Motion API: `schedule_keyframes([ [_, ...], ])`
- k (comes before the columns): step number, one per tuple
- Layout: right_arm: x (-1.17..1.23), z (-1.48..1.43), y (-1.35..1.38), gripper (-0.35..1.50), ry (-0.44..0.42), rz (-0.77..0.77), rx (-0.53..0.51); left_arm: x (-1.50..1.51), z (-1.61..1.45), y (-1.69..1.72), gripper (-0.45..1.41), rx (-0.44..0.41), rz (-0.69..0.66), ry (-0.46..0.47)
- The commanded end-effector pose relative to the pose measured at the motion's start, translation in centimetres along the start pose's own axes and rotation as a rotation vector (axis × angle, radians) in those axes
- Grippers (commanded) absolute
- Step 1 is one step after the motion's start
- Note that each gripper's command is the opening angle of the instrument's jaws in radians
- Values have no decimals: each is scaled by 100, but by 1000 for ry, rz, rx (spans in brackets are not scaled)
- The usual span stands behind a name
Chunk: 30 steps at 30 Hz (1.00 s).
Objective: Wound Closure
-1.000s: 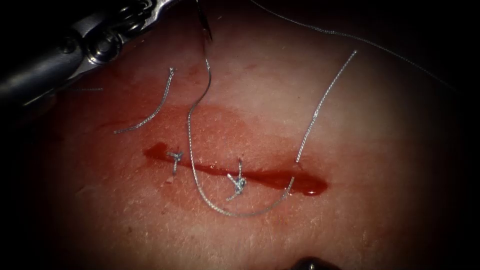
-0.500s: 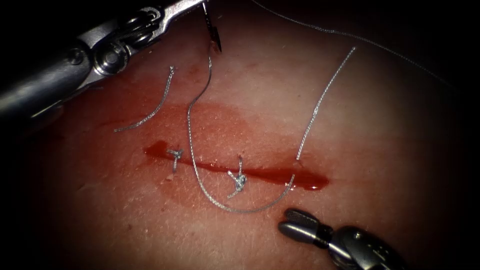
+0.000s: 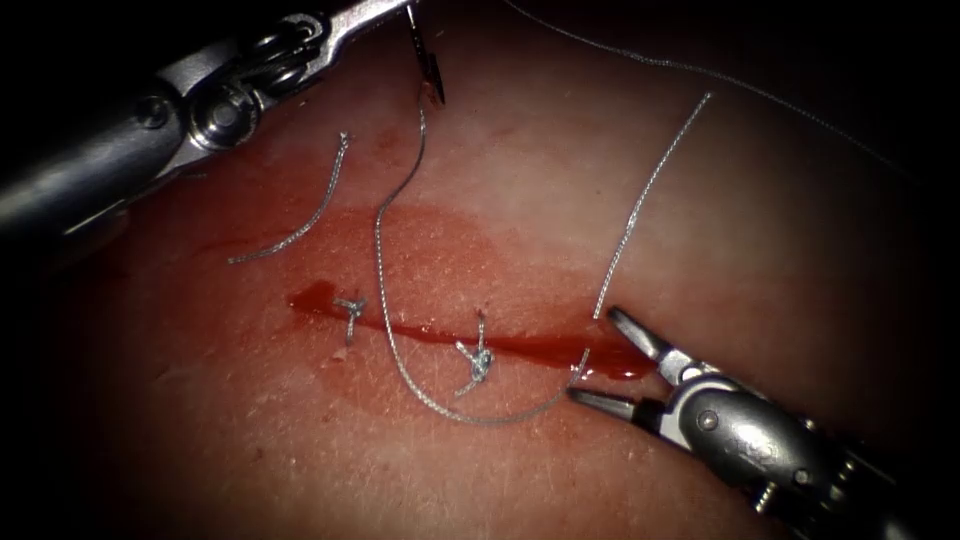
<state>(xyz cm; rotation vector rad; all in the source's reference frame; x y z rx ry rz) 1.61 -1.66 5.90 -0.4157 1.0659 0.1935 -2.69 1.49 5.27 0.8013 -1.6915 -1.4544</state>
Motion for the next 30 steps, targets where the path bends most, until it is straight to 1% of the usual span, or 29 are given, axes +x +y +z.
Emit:
schedule_keyframes([
  [1,5,14,8,106,-5,-49,-11,-10,10,-7,-45,7,4,-5],
  [2,4,16,5,108,-7,-52,-2,-10,10,-8,-45,7,4,-5],
  [3,-9,16,-13,110,-30,-76,67,-10,9,-8,-45,7,4,-5],
  [5,-17,16,-25,110,-51,-96,96,-11,10,-8,-45,7,-3,-4],
  [8,-17,17,-25,110,-34,-95,122,-11,10,-8,-45,7,-3,-4],
  [9,-18,16,-26,104,-33,-103,142,-11,10,-8,-45,7,-3,-4],
  [13,-24,19,-31,93,-56,-136,161,-11,10,-8,-45,7,-9,-5],
  [14,-25,20,-32,81,-58,-137,162,-10,10,-8,-45,7,-9,-5],
  [15,-27,23,-34,-16,-58,-138,171,-10,10,-8,-45,7,-8,-5],
  [16,-28,25,-35,-35,-66,-140,184,-10,10,-8,-45,7,-8,-5],
  [18,-32,29,-36,-35,-98,-146,217,-10,10,-8,-45,6,-8,-5],
  [21,-34,30,-36,-35,-107,-139,244,-10,10,-8,-45,6,-8,-6],
  [23,-33,30,-34,-35,-126,-125,286,-10,10,-9,-45,6,-9,-6],
  [25,-27,27,-32,-35,-115,-76,318,-10,10,-9,-45,6,-9,-5],
  [27,-23,25,-34,-35,-112,-57,326,-10,10,-9,-45,6,-9,-5],
  [30,-16,20,-45,-35,-105,18,356,-10,10,-9,-45,6,-9,-6],
])
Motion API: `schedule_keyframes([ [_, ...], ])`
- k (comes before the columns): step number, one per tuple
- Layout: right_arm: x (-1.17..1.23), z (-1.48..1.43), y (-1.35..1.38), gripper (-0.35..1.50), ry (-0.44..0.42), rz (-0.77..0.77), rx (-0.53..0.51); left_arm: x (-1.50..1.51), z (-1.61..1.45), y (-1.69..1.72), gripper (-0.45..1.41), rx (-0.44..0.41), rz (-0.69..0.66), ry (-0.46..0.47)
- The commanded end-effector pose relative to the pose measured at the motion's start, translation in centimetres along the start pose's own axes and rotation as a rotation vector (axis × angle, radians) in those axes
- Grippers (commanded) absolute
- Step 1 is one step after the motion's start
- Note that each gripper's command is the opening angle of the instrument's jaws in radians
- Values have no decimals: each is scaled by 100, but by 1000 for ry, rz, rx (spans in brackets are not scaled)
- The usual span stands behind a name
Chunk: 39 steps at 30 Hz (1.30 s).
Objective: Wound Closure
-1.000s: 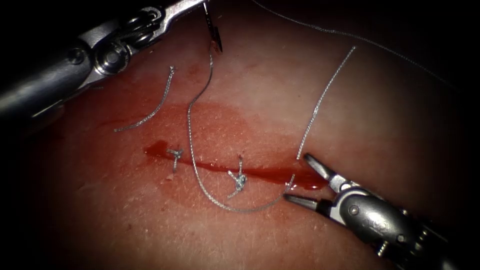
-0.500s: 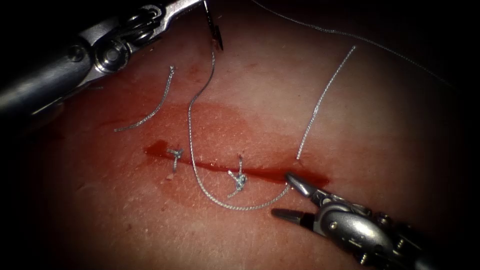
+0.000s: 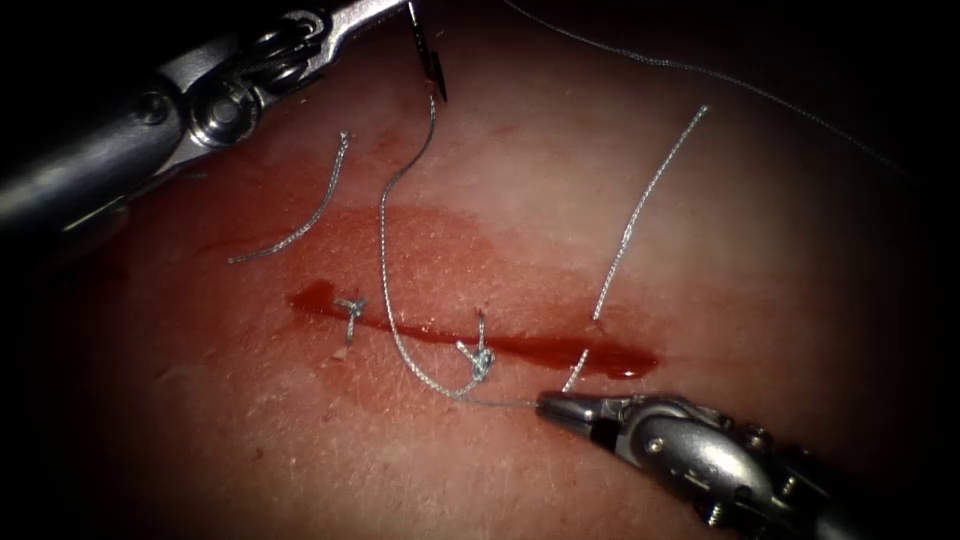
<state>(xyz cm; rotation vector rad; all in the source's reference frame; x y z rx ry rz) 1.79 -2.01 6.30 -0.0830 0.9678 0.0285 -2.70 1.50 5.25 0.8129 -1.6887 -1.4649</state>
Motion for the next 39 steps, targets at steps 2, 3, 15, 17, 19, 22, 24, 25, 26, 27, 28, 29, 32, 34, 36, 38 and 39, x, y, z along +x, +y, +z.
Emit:
schedule_keyframes([
  [2,16,3,-7,-35,24,75,36,-9,9,-8,-45,7,5,-5],
  [3,16,3,-7,-35,24,75,36,-9,9,-8,-45,7,5,-5],
  [15,46,16,-37,-35,58,211,116,-8,10,-8,-45,9,5,-3],
  [17,51,17,-41,-35,65,220,130,-7,10,-7,-45,9,6,-4],
  [19,54,19,-44,-35,68,227,142,-7,10,-7,-45,9,6,-4],
  [22,59,21,-49,-35,75,241,158,-7,10,-7,-45,9,6,-4],
  [24,59,22,-49,-35,77,241,157,-7,10,-7,-45,9,6,-4],
  [25,59,21,-48,-35,79,242,153,-7,10,-7,-45,9,6,-4],
  [26,59,21,-47,-35,84,242,149,-7,10,-7,-45,9,6,-4],
  [27,59,20,-46,-35,92,244,136,-7,10,-7,-45,9,6,-4],
  [28,61,18,-41,5,117,276,86,-4,11,-6,-45,25,8,19],
  [29,68,11,-30,66,177,312,45,3,18,-7,-45,45,118,87],
  [32,84,-15,4,66,306,436,-32,22,34,-16,-45,51,189,162],
  [34,94,-32,29,62,359,495,-109,32,44,-20,-45,42,240,188],
  [36,104,-55,64,78,453,598,-162,43,55,-26,-45,45,335,235],
  [38,107,-73,87,24,538,850,-123,47,57,-35,-45,80,523,284],
  [39,106,-79,90,-6,559,884,-148,49,53,-39,-45,97,582,299],
])
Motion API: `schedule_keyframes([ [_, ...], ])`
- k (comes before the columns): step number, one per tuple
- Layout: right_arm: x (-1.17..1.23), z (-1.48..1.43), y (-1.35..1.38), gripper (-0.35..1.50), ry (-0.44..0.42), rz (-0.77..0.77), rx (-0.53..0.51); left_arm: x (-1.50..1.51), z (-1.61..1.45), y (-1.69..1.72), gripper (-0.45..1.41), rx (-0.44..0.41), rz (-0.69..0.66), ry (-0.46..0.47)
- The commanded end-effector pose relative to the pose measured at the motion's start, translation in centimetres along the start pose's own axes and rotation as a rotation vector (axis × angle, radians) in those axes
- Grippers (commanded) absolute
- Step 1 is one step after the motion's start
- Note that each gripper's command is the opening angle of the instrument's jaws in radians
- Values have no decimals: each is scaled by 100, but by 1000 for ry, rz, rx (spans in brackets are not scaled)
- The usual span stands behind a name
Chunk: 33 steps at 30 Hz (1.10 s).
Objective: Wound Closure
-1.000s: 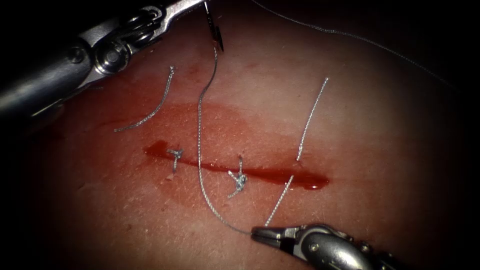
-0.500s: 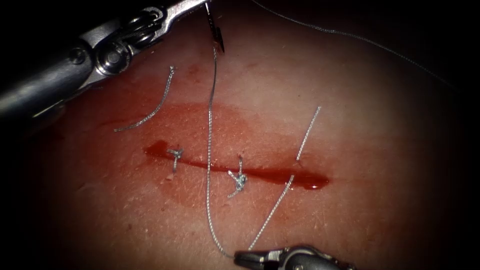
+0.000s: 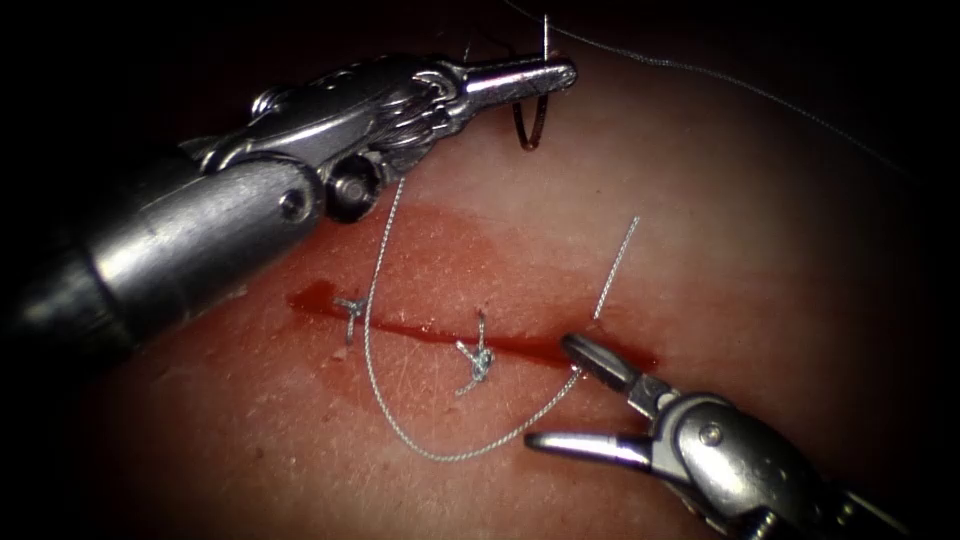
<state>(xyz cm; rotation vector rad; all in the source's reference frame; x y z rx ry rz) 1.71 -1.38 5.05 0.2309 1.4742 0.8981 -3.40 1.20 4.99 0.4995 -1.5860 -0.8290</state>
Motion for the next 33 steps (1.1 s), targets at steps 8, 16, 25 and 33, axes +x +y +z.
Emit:
schedule_keyframes([
  [8,-21,-6,-9,9,74,898,-102,97,-84,-96,-45,311,782,421],
  [16,-35,29,-19,44,20,754,97,128,-92,-134,-45,465,675,300],
  [25,-40,61,-28,84,75,647,134,130,-83,-147,-45,480,591,186],
  [33,-35,66,-26,34,91,639,134,133,-80,-158,-45,484,488,168],
])
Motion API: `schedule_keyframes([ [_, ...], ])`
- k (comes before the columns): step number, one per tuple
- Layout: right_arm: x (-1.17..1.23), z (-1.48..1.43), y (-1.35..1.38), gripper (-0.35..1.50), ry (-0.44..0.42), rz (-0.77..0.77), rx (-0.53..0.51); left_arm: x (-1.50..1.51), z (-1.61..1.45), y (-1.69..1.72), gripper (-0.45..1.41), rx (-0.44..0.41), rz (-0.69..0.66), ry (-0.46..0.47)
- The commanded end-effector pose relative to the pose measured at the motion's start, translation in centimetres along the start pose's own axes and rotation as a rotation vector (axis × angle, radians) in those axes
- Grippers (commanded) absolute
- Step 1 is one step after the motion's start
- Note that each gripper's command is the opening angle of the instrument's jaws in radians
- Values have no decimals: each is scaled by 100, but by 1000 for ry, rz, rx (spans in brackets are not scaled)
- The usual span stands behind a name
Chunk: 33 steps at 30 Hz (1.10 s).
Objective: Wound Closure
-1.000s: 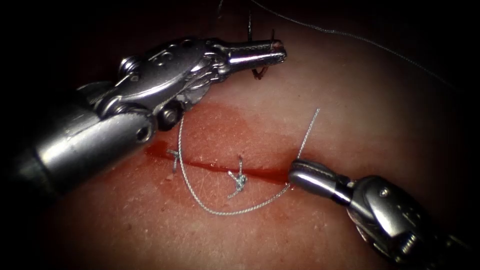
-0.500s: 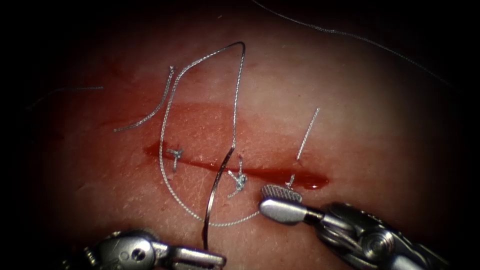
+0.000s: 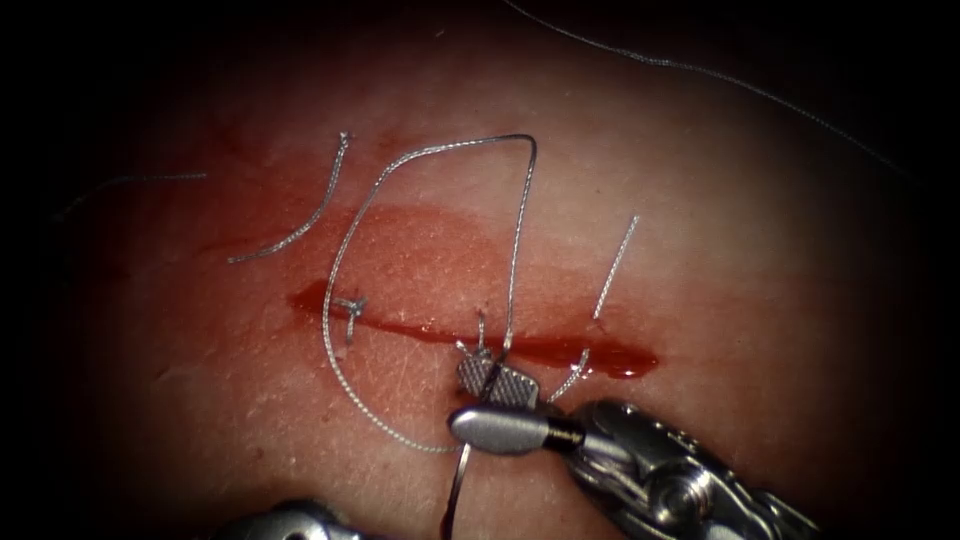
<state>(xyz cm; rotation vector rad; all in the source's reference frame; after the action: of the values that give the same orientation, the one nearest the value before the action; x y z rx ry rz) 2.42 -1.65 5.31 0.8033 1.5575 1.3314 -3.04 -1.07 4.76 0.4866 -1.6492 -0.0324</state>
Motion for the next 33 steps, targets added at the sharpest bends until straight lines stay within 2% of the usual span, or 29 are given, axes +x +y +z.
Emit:
schedule_keyframes([
  [1,13,9,-5,29,16,-2,17,-8,2,10,-45,-3,3,-2],
  [4,18,7,-7,36,18,3,22,-8,1,9,-45,-8,3,-1],
  [5,19,6,-7,29,17,-2,22,-8,1,9,-45,-11,3,-1],
  [6,20,5,-8,2,17,-13,23,-8,1,9,-45,-19,-3,1],
  [7,20,4,-7,-35,17,-19,23,-8,1,9,-45,-19,-3,1],
  [10,22,0,-5,-35,16,-61,26,-8,2,10,-45,-32,-32,2],
  [11,23,1,-4,-35,16,-72,26,-8,2,11,-35,-51,-38,2],
  [12,26,1,-2,-35,24,-83,31,-9,4,14,85,-104,-99,6],
  [13,28,0,-1,-35,26,-100,34,-10,5,16,105,-122,-118,7],
  [14,30,-1,0,-35,28,-112,36,-12,5,18,113,-128,-156,7],
  [16,37,-6,4,-35,26,-174,40,-25,-1,27,115,-100,-230,27],
  [17,46,-12,9,-35,42,-260,58,-39,-8,36,120,-97,-327,24],
  [20,64,-21,22,-35,129,-460,93,-63,-24,49,118,-89,-421,10],
  [22,98,-35,42,-35,186,-702,117,-88,-49,74,115,-167,-507,0],
  [23,104,-39,46,-35,191,-753,113,-92,-54,80,115,-182,-512,-1],
  [24,120,-50,52,-35,203,-884,110,-97,-65,94,115,-212,-521,1],
  [28,153,-72,52,-35,230,-1150,117,-79,-63,130,129,-296,-531,56],
  [30,163,-75,48,-35,229,-1165,132,-68,-57,138,129,-284,-528,84],
  [32,169,-80,46,-35,178,-1104,138,-48,-40,145,129,-274,-478,126],
  [33,167,-80,41,-35,146,-1047,66,-29,-23,142,125,-250,-501,129],
])
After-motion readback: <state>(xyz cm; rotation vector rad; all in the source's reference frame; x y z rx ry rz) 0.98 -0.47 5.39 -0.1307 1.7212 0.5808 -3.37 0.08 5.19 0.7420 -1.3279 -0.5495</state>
